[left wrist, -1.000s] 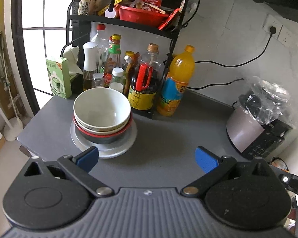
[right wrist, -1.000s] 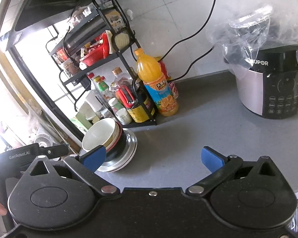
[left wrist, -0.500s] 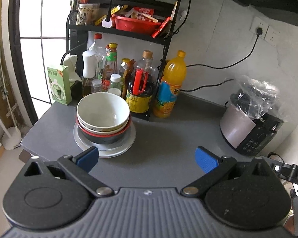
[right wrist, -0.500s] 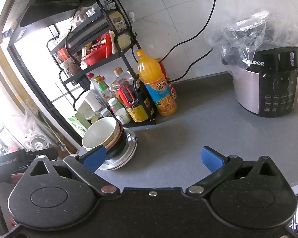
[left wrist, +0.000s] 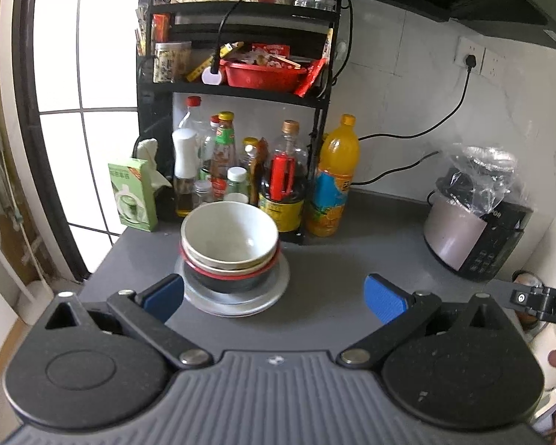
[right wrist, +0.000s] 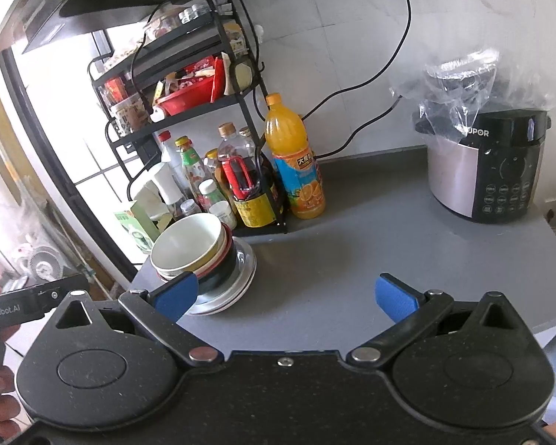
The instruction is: Organize plates and bowls
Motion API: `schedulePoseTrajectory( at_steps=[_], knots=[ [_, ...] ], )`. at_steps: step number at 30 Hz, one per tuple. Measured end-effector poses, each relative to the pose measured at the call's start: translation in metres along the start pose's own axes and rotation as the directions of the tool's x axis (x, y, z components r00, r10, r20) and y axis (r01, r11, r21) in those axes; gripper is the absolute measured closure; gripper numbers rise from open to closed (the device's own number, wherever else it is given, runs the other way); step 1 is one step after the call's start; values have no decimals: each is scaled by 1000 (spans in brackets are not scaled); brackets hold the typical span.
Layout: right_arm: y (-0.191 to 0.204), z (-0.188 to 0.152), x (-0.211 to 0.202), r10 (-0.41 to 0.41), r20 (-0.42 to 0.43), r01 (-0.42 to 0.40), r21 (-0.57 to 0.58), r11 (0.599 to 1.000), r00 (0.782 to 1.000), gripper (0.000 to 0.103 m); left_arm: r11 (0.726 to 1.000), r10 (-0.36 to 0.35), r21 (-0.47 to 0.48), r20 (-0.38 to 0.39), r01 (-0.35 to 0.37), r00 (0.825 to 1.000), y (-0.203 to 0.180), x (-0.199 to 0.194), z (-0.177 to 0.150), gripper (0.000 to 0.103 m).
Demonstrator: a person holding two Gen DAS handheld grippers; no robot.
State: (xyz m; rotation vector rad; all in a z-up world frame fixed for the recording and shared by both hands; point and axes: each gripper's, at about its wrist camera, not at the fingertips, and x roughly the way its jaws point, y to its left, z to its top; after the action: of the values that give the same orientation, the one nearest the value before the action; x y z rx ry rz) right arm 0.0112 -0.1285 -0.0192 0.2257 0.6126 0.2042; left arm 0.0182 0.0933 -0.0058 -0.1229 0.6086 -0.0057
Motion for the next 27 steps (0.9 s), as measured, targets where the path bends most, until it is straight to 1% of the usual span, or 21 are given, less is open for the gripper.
schedulePoseTrajectory(
  at_steps=[4, 10, 13, 17, 21, 24, 27],
  knots=[
    [13, -6, -5, -10, -5, 10, 5, 1000, 1000, 0, 999, 4, 32, -15, -4, 1000, 11, -9, -2, 0],
    [28, -13, -15, -48, -3, 48, -1, 999, 999, 0, 998, 20, 55, -39, -18, 999, 19, -18, -7, 0],
    [35, -15, -20, -73, -9, 73, -21, 997, 997, 0, 998, 11, 69, -59, -7, 998, 20, -21, -10, 0],
    [41, -16, -25, -96, -14, 95, -40, 995, 995, 0, 998, -4, 57, -99, 10, 995, 20, -22, -13, 0],
    [45, -18, -30, -95, -23, 94, -36, 995, 995, 0, 997, -23, 77, -103, 31, 994, 17, -26, -15, 0],
    [49, -19, -30, -117, -23, 115, -67, 991, 993, 0, 996, -26, 79, -114, 35, 993, 16, -27, -14, 1],
    [51, -19, -31, -105, -27, 102, -68, 992, 994, 0, 996, -21, 87, -118, 31, 993, 15, -28, -16, 0]
  ],
)
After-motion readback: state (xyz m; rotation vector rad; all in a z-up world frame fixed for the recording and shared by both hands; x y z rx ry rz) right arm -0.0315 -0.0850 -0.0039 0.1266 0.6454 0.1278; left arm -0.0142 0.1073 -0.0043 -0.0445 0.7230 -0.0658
